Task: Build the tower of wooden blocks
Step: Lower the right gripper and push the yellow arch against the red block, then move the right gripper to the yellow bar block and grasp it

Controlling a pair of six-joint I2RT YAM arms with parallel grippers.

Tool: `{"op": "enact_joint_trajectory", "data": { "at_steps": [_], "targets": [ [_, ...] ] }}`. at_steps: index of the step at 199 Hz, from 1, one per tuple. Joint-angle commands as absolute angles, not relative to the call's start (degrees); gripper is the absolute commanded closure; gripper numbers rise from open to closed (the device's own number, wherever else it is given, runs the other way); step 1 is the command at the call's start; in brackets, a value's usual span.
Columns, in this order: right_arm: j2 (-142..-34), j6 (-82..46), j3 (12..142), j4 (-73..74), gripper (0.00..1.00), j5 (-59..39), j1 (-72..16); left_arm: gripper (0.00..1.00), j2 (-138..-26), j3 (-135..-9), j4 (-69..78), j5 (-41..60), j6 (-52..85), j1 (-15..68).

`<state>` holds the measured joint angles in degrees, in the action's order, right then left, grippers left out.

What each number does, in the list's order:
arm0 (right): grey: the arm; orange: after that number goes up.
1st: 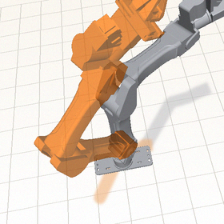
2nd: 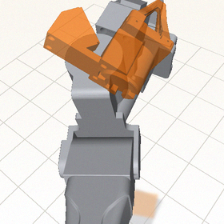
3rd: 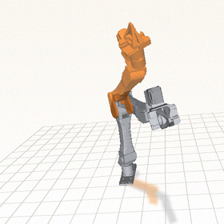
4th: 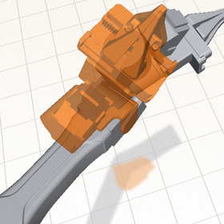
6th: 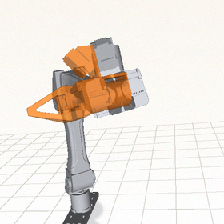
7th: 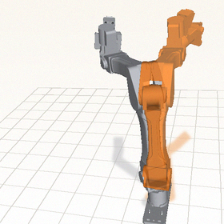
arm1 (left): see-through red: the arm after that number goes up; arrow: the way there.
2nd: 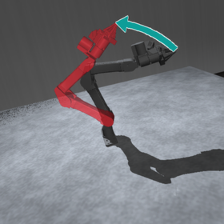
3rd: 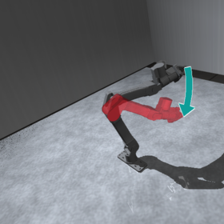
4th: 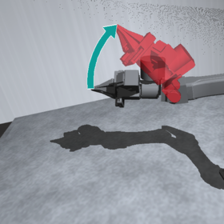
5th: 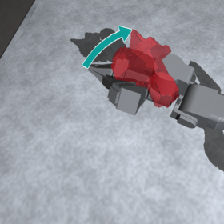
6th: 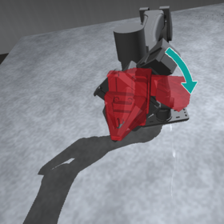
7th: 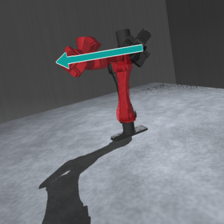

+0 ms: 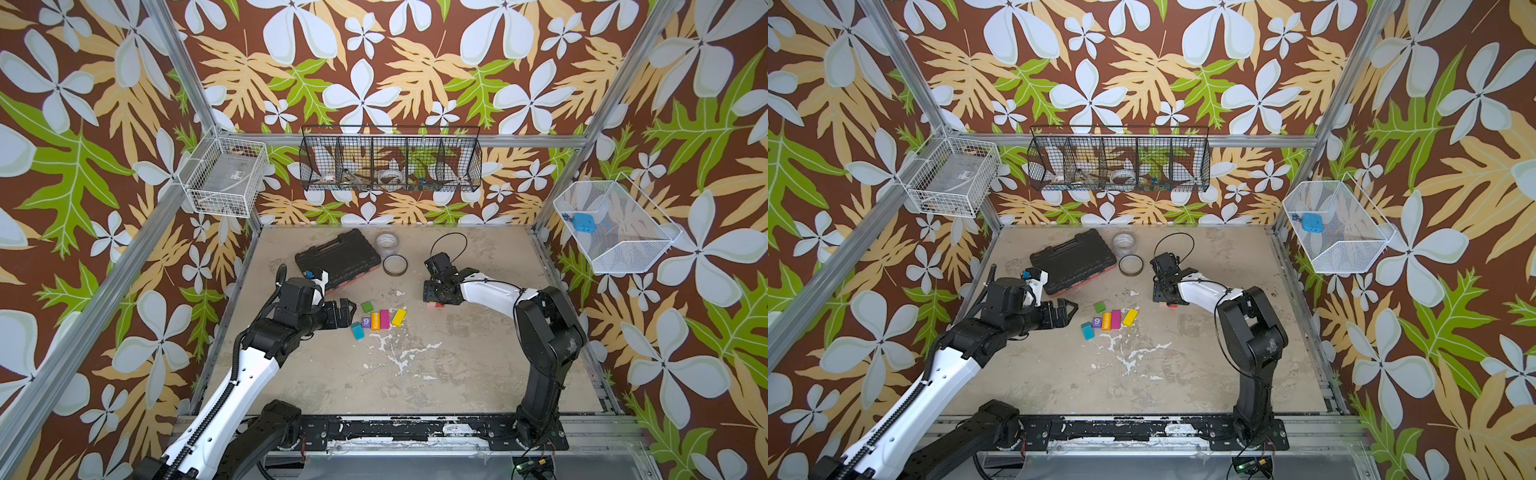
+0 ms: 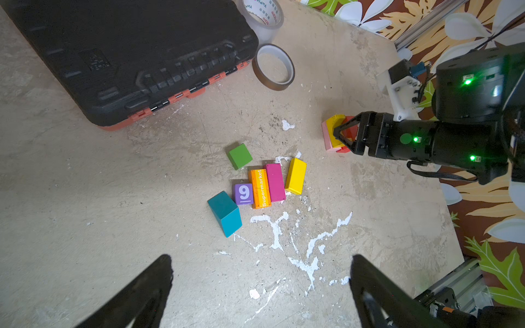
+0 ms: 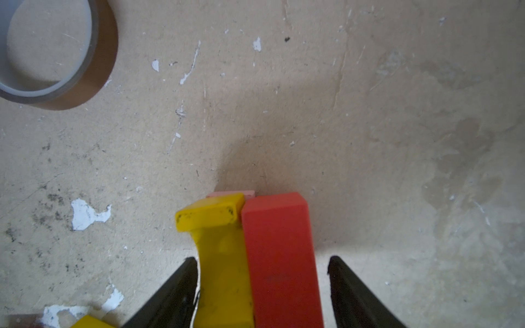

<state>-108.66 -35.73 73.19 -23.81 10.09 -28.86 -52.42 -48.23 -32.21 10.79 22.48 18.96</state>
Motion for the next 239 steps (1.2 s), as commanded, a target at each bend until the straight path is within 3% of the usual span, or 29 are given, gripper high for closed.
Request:
{"op": "enact_joint_trajectory", "data": {
  "at_steps": [1,42,71,120,163,198,239],
  "targets": [
    [-107.4,-35.8,73.4,-25.0,0.25,11.3,-29.1,0.02,-52.3,-48.4,-31.8,10.8,22.1,19.0],
    [-99.6,-35.0,72.6,-26.9,0.21,14.4,-29.8,0.02,-52.5,-48.4,-31.8,11.0,22.1,19.0],
    [-90.2,-33.0,70.8,-27.2,0.1,19.2,-33.0,0.02,-52.8,-48.4,-31.7,11.1,22.0,19.0],
    [-74.8,-32.8,66.4,-28.0,0.07,19.9,-38.3,0.02,-53.1,-48.4,-31.7,11.0,22.0,19.0],
    [-57.9,-33.9,55.7,-22.5,0.0,13.0,-41.5,0.02,-53.0,-48.4,-31.8,10.8,21.9,17.3],
    [-57.7,-34.9,52.9,-22.1,0.01,9.6,-43.5,0.02,-51.5,-48.6,-32.1,9.1,22.3,16.1],
    [-67.0,-34.5,55.0,-23.0,0.04,13.6,-51.9,0.02,-49.9,-48.8,-32.4,7.4,22.7,16.0]
  ]
}}
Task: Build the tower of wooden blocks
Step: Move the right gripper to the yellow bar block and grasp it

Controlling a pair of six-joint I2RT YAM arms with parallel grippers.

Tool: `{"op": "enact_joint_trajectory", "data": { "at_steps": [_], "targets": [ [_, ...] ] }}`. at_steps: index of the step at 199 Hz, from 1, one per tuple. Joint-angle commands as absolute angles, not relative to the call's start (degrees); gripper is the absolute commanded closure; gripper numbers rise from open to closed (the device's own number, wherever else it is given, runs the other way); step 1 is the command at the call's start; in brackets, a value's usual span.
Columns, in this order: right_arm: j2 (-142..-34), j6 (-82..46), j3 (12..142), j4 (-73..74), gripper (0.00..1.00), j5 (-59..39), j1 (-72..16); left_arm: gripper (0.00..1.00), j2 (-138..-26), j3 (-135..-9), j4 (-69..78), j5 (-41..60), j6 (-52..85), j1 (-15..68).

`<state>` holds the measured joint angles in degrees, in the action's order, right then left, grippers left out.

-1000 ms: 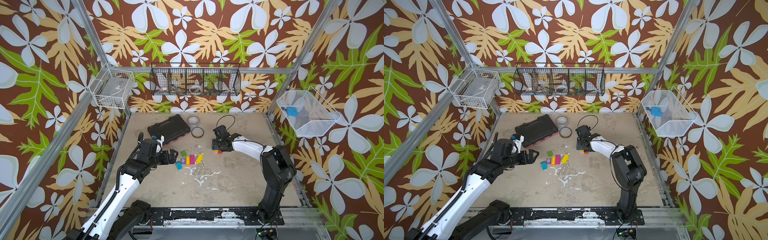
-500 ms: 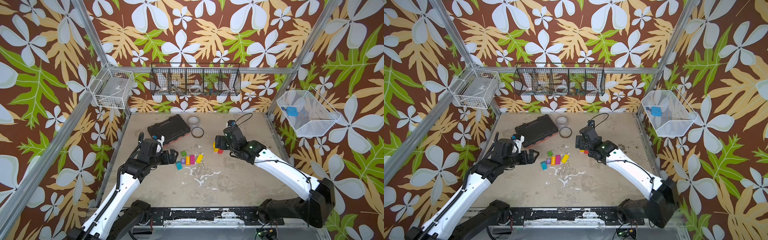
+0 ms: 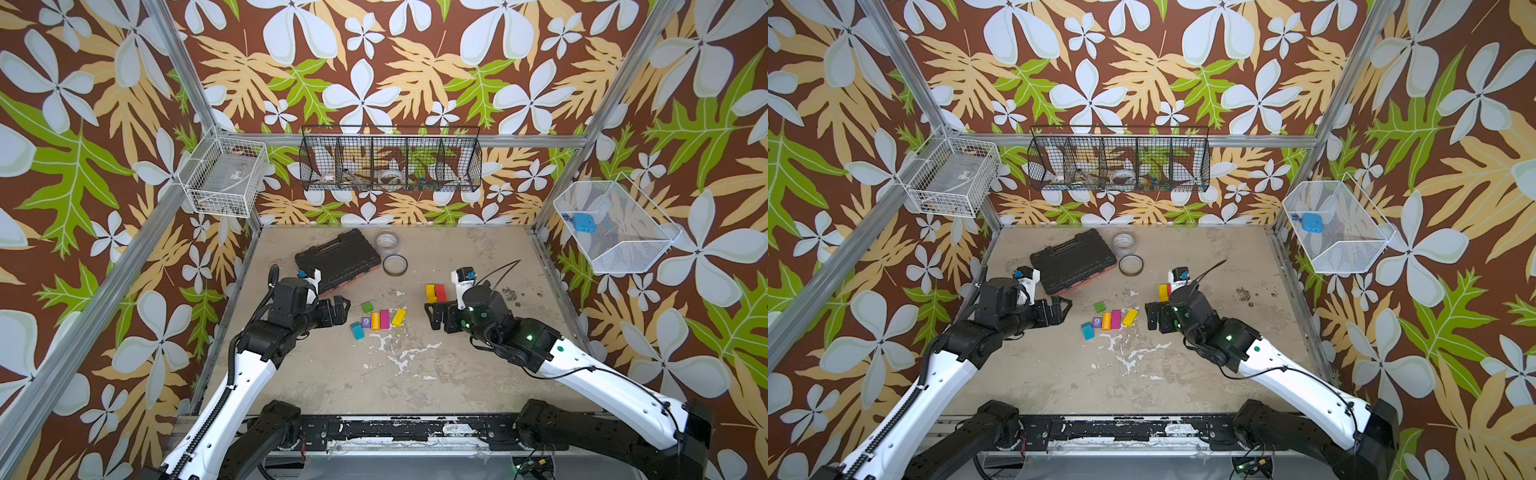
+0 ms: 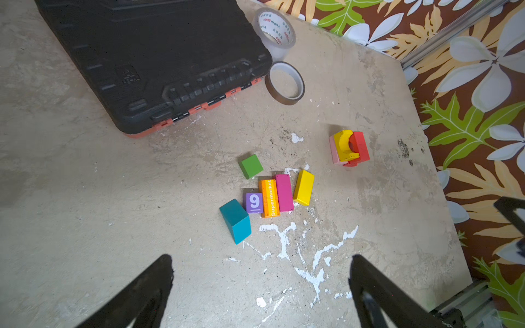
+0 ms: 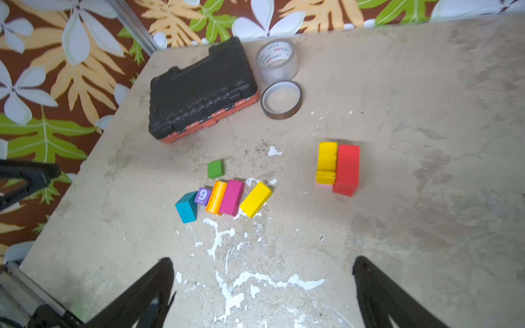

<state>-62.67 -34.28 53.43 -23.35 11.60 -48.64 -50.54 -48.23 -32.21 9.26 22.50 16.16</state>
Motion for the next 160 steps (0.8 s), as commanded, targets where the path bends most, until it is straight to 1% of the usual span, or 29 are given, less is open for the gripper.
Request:
{"op": "enact_joint_trajectory", "data": {
  "at_steps": [1,12,26,39,92,102,124,160],
  "targets": [
    [-67.3,-34.5,55.1,-23.0,0.05,13.6,-52.0,0.02,-49.8,-48.8,-32.4,7.3,22.7,16.0],
    [-71.5,-34.2,56.8,-24.1,0.08,13.5,-52.7,0.02,-49.6,-48.8,-32.5,6.7,22.8,15.9],
    [-76.7,-33.8,59.1,-25.2,0.1,13.4,-52.6,0.02,-49.7,-49.0,-32.7,5.9,22.8,15.7],
    [-81.4,-32.2,61.5,-25.3,0.15,13.4,-52.6,0.02,-50.4,-49.0,-32.9,5.4,22.9,15.0],
    [-100.1,-28.5,72.7,-28.0,0.15,17.9,-51.5,0.02,-52.2,-49.4,-33.4,5.0,22.8,13.3],
    [-102.7,-28.5,74.4,-28.0,0.17,17.0,-49.9,0.02,-52.0,-49.4,-33.3,5.2,22.8,13.3],
    [-107.7,-29.5,77.4,-27.3,0.28,11.5,-45.7,0.02,-51.5,-49.3,-33.2,5.4,22.8,13.3],
    [-112.5,-30.7,80.9,-27.9,0.27,11.5,-44.9,0.02,-50.8,-49.2,-33.1,5.4,22.8,13.3]
  ]
}}
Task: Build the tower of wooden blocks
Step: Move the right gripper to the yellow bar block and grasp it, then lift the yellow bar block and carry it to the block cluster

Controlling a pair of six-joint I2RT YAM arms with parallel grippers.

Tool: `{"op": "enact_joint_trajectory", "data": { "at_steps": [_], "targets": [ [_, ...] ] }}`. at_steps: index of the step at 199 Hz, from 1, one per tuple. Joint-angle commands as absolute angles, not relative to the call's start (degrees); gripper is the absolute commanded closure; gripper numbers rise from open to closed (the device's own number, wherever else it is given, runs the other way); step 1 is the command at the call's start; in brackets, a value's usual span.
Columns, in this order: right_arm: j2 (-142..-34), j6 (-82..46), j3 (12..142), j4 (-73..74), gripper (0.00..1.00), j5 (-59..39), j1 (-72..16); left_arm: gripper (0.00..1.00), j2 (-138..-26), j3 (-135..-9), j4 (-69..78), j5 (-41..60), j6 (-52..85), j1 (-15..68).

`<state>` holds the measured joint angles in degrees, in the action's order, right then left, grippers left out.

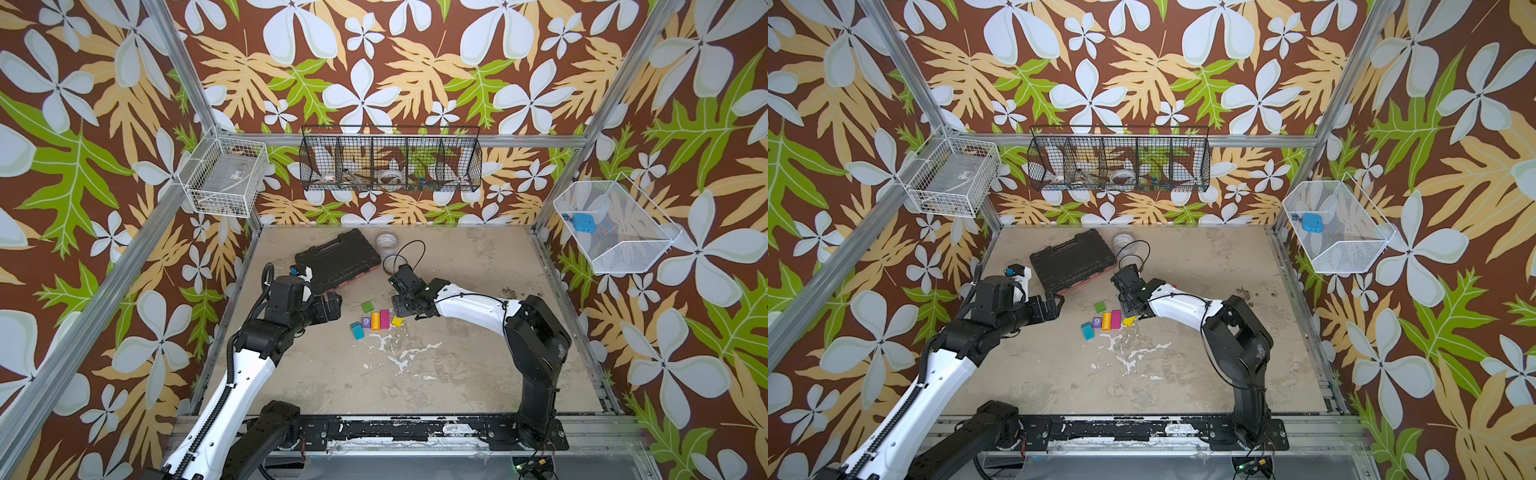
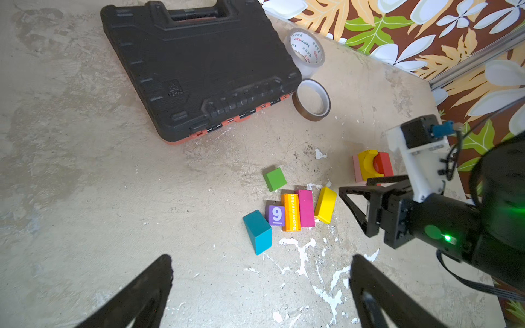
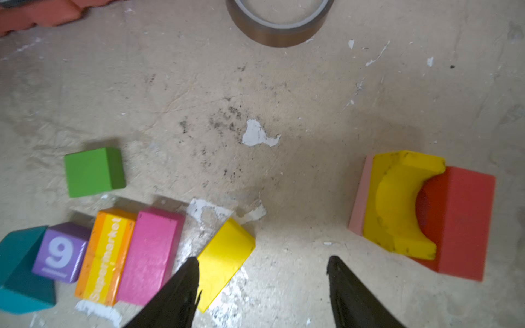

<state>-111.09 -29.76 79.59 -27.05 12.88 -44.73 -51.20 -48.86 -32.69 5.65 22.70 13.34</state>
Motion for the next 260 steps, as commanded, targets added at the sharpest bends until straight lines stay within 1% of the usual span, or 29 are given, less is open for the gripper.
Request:
{"op": "enact_joint_trajectory", "data": {
  "at_steps": [1,36,71,111,135,175,205,219,238,260],
  "targets": [
    [-112.6,-30.7,80.9,-27.9,0.27,11.4,-44.8,0.02,-50.7,-49.2,-33.1,5.4,22.8,13.3],
    [-114.6,-30.4,81.3,-28.3,0.21,12.6,-45.0,0.02,-50.9,-49.2,-33.0,5.8,22.9,13.3],
    [-115.8,-30.5,80.2,-28.2,0.22,12.8,-45.2,0.02,-50.4,-49.1,-33.0,5.8,22.9,13.3],
    [-116.7,-30.1,80.3,-29.3,0.22,15.7,-46.8,0.02,-50.6,-49.1,-32.9,6.0,22.9,13.3],
    [-116.4,-30.5,79.0,-28.7,0.27,15.5,-46.9,0.02,-50.5,-49.0,-33.0,5.9,22.9,13.3],
    [-116.9,-30.2,78.5,-28.7,0.4,14.9,-47.1,0.02,-50.2,-49.0,-33.0,6.0,23.0,13.3],
    [-116.3,-30.2,77.8,-28.5,0.45,14.7,-47.4,0.02,-50.5,-49.0,-33.0,6.2,22.9,13.3],
    [-115.9,-30.4,77.5,-28.5,0.45,14.3,-47.5,0.02,-50.4,-49.0,-32.9,6.1,22.9,13.3],
    [-114.8,-30.7,76.4,-28.0,0.41,14.2,-47.6,0.02,-50.5,-49.0,-32.9,6.4,22.9,13.3],
    [-113.5,-30.8,74.8,-27.4,0.41,13.7,-47.8,0.02,-50.4,-49.0,-32.9,6.2,22.9,13.3]
  ]
}}
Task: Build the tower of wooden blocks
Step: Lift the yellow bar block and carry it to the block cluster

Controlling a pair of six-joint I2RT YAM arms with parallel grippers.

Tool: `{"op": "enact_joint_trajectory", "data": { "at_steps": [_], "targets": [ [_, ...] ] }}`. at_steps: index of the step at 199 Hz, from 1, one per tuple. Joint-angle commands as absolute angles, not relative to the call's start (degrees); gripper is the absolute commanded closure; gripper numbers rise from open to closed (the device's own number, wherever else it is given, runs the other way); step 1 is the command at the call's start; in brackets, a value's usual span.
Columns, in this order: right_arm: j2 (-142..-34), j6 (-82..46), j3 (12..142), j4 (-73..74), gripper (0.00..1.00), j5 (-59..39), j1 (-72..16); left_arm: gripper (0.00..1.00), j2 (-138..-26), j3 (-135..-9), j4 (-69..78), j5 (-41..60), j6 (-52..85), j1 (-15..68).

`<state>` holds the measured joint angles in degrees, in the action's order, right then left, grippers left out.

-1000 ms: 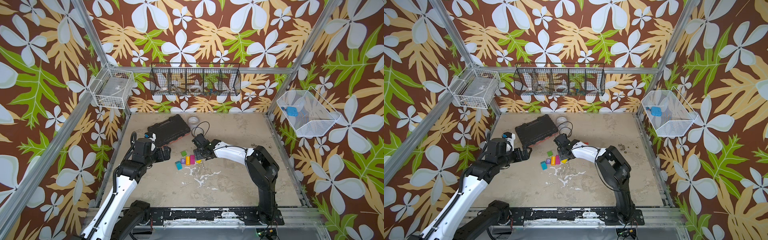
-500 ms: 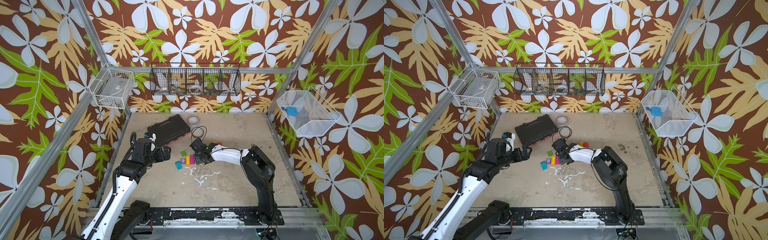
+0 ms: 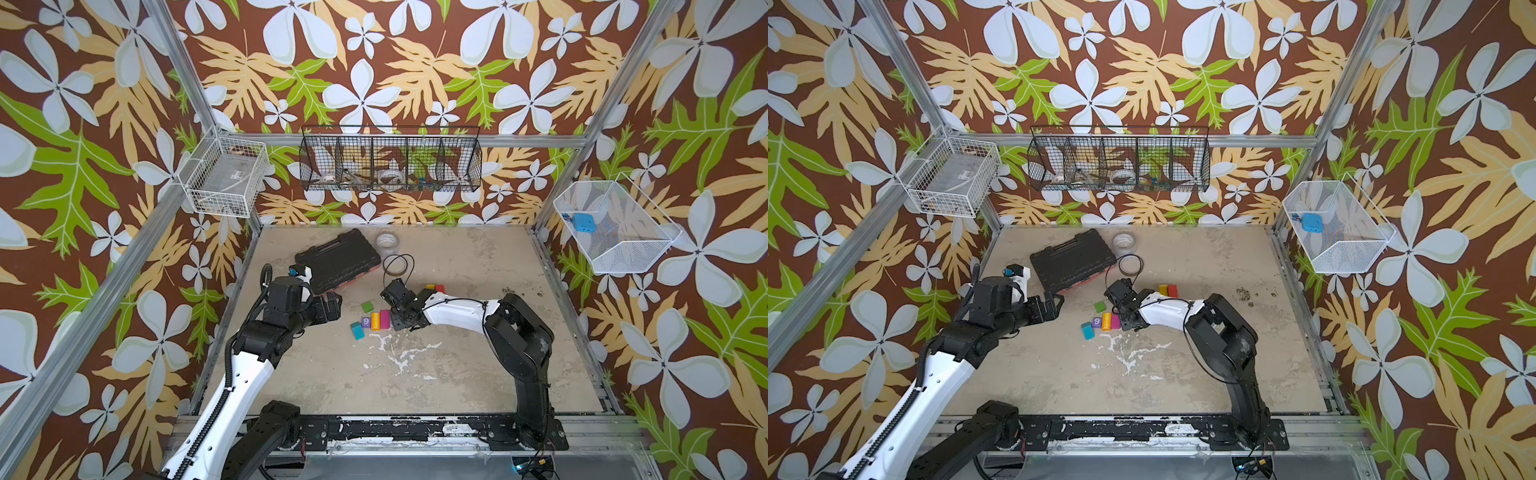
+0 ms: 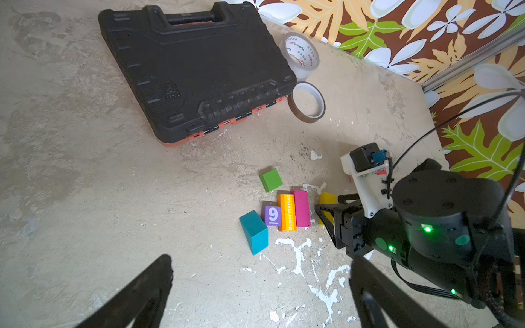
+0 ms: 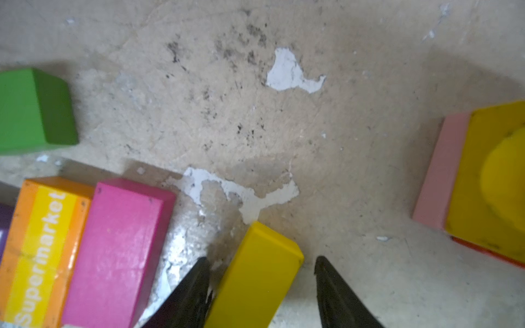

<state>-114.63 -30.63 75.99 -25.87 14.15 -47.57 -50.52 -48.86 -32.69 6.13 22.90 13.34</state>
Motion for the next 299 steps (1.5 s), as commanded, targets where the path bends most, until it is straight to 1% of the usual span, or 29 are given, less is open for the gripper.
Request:
{"op": "enact_joint_trajectory", "data": {
  "at_steps": [1,39,66,94,118,144,186,211,223,267,274,284,299],
  "targets": [
    [-113.5,-30.9,74.8,-27.5,0.41,13.7,-47.8,0.02,-50.4,-49.0,-32.9,6.2,22.9,13.3],
    [-113.6,-30.6,73.4,-26.8,0.41,12.0,-47.9,0.02,-50.5,-49.0,-32.9,6.5,22.8,13.3],
    [-113.7,-30.8,72.8,-26.2,0.52,11.6,-47.9,0.02,-50.4,-49.0,-32.9,6.6,22.9,13.3],
    [-112.9,-30.8,72.0,-26.0,0.6,12.1,-47.9,0.02,-50.1,-49.0,-32.8,6.5,22.9,13.4],
    [-111.7,-30.6,72.7,-27.0,0.66,11.8,-47.9,0.02,-50.2,-49.0,-32.8,6.5,22.9,13.3],
    [-108.7,-29.8,76.2,-30.6,0.71,13.8,-47.9,0.02,-49.6,-49.0,-32.8,6.4,22.9,13.3],
    [-102.4,-27.3,83.2,-35.1,0.73,18.1,-47.1,0.02,-49.7,-49.0,-32.8,6.5,23.0,13.4],
    [-99.9,-25.3,86.1,-35.5,0.74,17.9,-43.7,0.02,-50.1,-48.9,-32.9,6.9,22.9,13.3],
    [-99.4,-24.9,87.0,-35.9,0.75,15.9,-41.1,0.02,-49.9,-48.8,-32.7,7.4,22.9,13.4],
    [-97.5,-24.4,83.7,-33.9,0.76,9.9,-32.4,0.02,-51.0,-48.3,-31.9,10.3,22.4,13.5],
    [-97.4,-24.2,83.5,-33.9,0.75,11.0,-32.0,0.01,-51.3,-48.3,-31.9,10.4,22.4,13.5],
    [-97.4,-24.3,83.1,-34.3,0.73,13.2,-31.9,0.01,-51.7,-48.3,-31.9,10.5,22.4,13.5],
    [-97.8,-23.9,82.2,-33.8,0.71,11.9,-31.4,0.02,-52.1,-48.3,-32.0,10.4,22.4,13.7]
  ]
}}
